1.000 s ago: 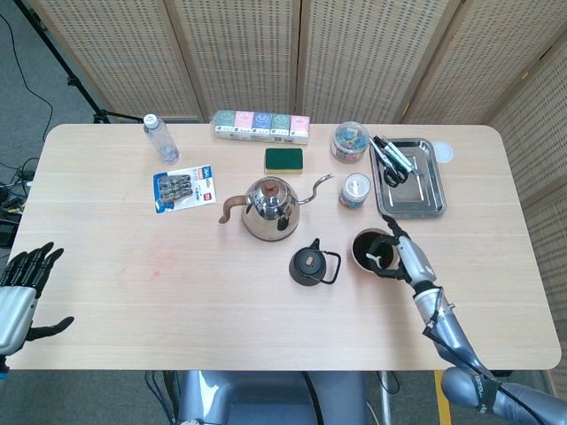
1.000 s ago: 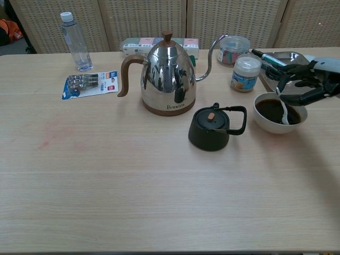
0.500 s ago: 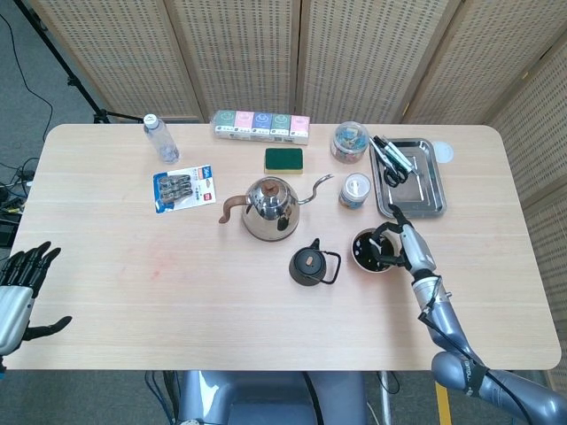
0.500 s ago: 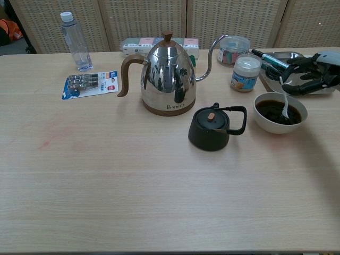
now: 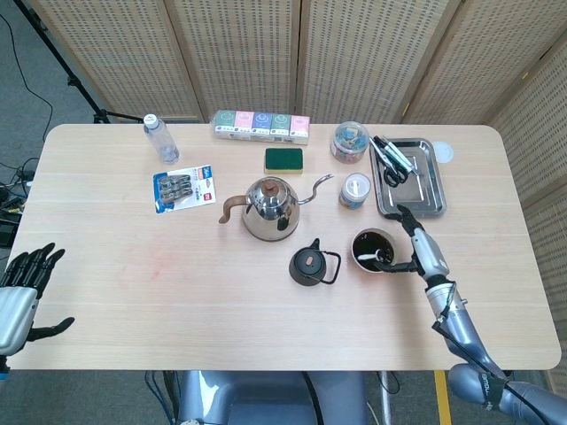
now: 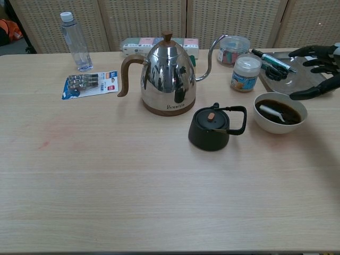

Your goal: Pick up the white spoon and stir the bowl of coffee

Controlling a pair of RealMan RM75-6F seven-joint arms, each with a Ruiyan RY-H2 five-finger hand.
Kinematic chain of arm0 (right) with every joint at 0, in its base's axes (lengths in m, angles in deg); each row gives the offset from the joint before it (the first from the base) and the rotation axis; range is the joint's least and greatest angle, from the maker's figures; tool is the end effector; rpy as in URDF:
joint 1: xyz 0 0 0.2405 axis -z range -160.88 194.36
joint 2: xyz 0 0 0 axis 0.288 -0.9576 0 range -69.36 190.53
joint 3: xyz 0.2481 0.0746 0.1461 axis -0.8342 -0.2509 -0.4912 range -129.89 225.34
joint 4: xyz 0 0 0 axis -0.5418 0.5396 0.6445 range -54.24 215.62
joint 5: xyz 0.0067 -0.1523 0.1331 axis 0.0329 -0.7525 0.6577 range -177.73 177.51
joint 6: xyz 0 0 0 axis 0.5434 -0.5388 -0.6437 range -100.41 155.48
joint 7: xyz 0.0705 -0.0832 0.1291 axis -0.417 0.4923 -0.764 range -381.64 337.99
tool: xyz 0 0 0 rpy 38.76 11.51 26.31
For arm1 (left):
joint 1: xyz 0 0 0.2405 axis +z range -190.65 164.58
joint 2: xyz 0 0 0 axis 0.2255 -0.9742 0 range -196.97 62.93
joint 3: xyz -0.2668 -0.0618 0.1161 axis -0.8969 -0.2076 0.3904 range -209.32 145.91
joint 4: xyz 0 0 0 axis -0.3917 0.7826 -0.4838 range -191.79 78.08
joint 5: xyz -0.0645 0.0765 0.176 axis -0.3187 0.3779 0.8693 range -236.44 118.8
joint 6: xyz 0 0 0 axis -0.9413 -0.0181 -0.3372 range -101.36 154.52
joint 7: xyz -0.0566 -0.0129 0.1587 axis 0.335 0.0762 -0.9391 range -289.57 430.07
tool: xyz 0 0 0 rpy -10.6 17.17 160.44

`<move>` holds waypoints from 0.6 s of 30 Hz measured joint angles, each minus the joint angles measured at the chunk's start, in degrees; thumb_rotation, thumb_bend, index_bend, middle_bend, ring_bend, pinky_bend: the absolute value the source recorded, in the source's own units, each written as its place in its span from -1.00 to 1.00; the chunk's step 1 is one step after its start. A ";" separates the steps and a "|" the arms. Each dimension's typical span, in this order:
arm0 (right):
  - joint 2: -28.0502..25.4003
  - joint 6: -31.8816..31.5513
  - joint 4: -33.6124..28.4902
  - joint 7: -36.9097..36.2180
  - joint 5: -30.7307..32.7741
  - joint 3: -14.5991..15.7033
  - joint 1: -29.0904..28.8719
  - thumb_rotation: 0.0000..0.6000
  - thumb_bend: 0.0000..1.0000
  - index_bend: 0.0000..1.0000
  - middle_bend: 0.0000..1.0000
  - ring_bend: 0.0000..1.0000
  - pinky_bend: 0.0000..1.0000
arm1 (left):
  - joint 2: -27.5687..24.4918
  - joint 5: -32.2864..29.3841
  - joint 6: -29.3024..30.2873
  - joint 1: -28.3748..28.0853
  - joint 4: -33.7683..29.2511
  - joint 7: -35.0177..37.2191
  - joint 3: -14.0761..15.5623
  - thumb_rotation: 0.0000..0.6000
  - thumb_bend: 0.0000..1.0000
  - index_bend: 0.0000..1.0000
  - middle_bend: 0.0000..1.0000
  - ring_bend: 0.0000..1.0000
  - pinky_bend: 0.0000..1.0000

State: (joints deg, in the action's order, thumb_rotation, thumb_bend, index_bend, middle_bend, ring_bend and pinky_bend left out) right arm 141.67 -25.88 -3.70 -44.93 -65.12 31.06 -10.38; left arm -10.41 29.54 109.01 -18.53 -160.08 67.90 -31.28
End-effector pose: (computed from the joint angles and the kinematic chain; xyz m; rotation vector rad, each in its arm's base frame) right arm -0.2796 -0.3710 0.0547 1.2162 -1.6456 1.2553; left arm -0.3136 0.1967 0.1938 -1.4846 -0.9682 -0.8836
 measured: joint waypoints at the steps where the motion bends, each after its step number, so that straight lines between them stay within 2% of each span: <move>1: -0.26 -0.44 -0.28 -0.12 -0.64 -0.06 0.03 1.00 -1.00 -0.83 -1.00 -1.00 -1.00 | -0.01 -0.02 0.01 0.00 0.01 0.02 -0.01 1.00 -1.00 -1.00 -1.00 -1.00 -1.00; 7: -2.43 -3.45 -2.75 0.47 -3.67 0.06 0.74 1.00 -1.00 -0.83 -1.00 -1.00 -1.00 | -0.14 0.08 0.02 -0.02 0.15 0.37 0.00 1.00 -1.00 -1.00 -1.00 -1.00 -1.00; 11: -4.68 -6.94 -4.24 2.92 -7.01 1.33 2.20 1.00 -1.00 -0.83 -1.00 -1.00 -1.00 | -0.24 0.36 0.32 0.09 0.26 0.71 0.08 1.00 -1.00 -1.00 -1.00 -1.00 -1.00; 18: -7.31 -20.53 -0.63 11.62 -17.63 7.94 8.85 1.00 -1.00 -0.83 -1.00 -1.00 -1.00 | 0.10 0.66 1.63 0.68 0.83 0.60 0.04 1.00 -1.00 -1.00 -1.00 -1.00 -1.00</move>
State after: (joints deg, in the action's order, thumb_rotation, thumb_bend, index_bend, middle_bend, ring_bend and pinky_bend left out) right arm 134.36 -46.41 -4.34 -33.31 -82.75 39.00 -1.53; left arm -10.31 30.19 110.63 -17.85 -159.25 68.50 -31.23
